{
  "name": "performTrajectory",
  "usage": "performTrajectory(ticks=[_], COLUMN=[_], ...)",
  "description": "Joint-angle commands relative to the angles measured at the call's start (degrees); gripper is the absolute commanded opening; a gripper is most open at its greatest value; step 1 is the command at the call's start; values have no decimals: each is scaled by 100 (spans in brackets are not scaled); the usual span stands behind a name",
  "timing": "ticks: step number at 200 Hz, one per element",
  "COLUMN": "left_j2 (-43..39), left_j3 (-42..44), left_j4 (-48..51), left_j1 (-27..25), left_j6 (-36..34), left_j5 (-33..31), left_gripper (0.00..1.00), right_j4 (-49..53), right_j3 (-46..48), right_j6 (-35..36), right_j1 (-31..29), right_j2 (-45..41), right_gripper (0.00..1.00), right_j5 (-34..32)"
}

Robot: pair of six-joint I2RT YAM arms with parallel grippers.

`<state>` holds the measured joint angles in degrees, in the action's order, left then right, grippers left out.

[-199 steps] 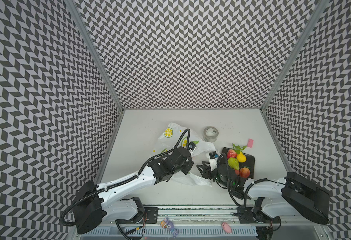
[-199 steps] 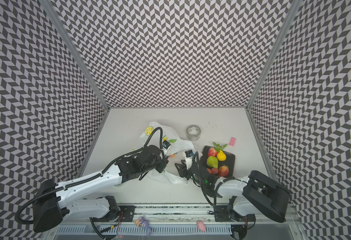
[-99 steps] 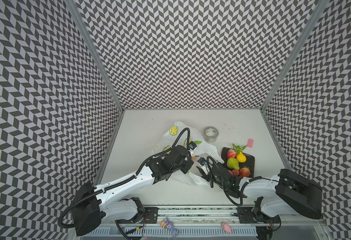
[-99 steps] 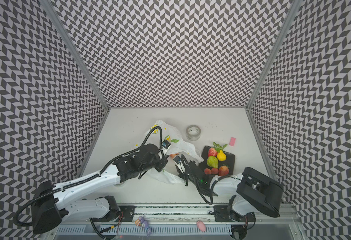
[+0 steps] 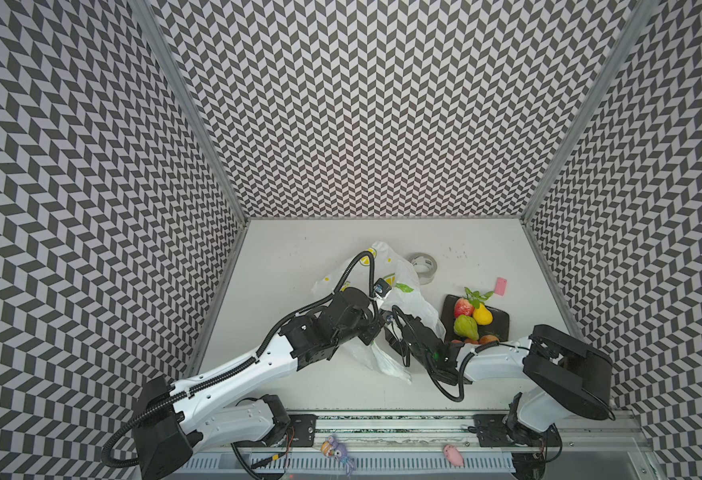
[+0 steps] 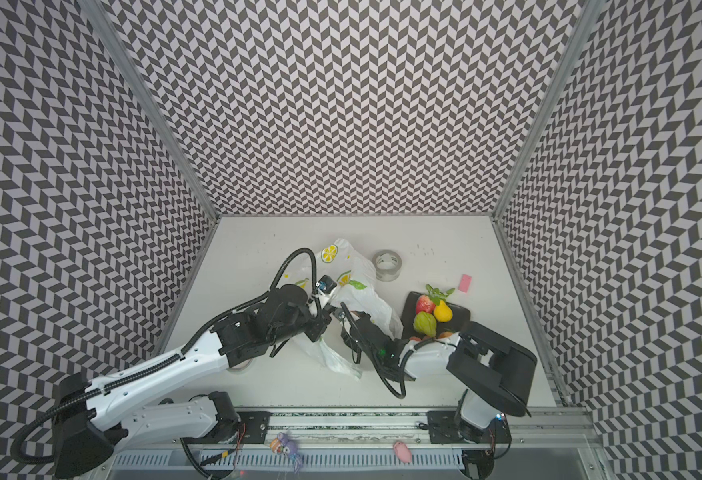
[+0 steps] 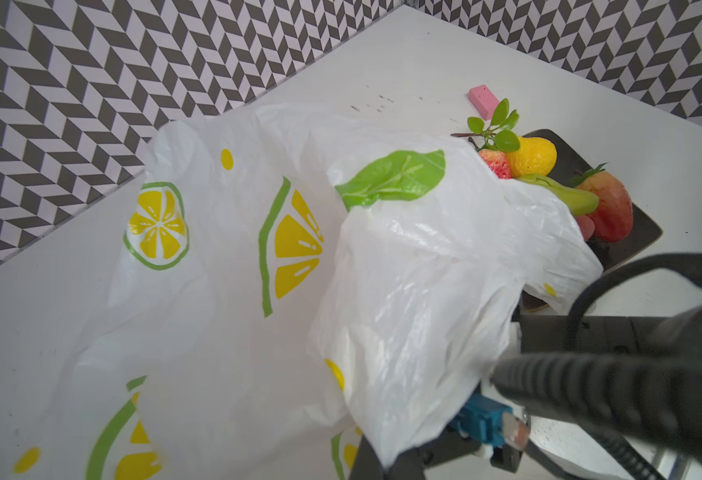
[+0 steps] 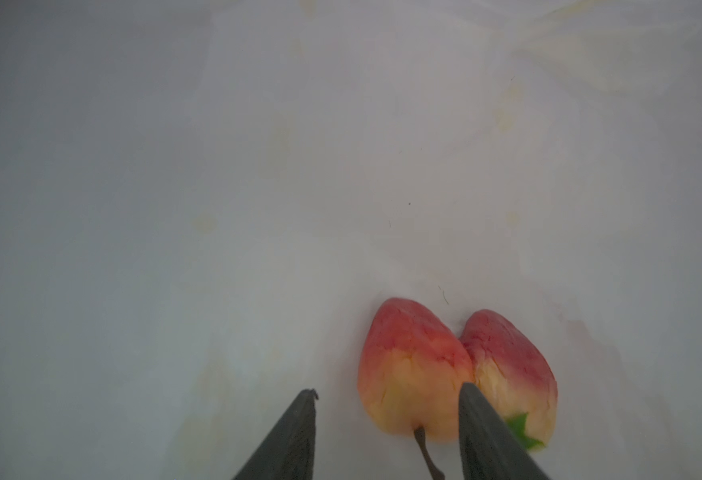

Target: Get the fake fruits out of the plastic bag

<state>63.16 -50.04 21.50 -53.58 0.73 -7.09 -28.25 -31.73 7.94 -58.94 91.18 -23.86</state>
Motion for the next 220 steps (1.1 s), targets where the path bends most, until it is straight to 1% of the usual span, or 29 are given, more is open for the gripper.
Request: performTrajectory(ticks=[1,21,34,48,62,110,128,141,161,186,220], left_j2=[-126,-140,-130,-134,-140,-355,-352,-347,-296,-210,-65], left_j3=[-82,-34,-45,-50,-54,71,108,143,191,226,267], left_j4=[36,-29,-36,-45,-98,-399,-346,-337,-307,-292,-266], left_j1=[4,3,3,0,6,5,5,0,6,5,-1], left_j6=[-72,-38,-34,-12,23,8,-20,-48,-72,-73,-90], left_j5=[216,282,318,323,346,590,655,713,749,808,796], left_gripper=[0,0,0,0,0,0,0,0,0,0,0], right_j4=[42,152,183,10,-57,248,370,473,862,1005,1131], right_j3=[-162,-221,-206,-126,-108,-422,-437,-475,-706,-972,-1321], right_j6=[-1343,-2721,-3551,-4160,-4600,-5233,-5640,-5918,-6258,-6278,-6242], right_j1=[61,93,102,105,111,236,250,247,253,258,321], right_j2=[-229,-179,-123,-76,0,309,250,270,454,713,1154], right_gripper=[60,64,65,66,67,74,76,81,85,89,91], right_j5=[239,410,353,373,286,315,149,72,-296,-522,-924])
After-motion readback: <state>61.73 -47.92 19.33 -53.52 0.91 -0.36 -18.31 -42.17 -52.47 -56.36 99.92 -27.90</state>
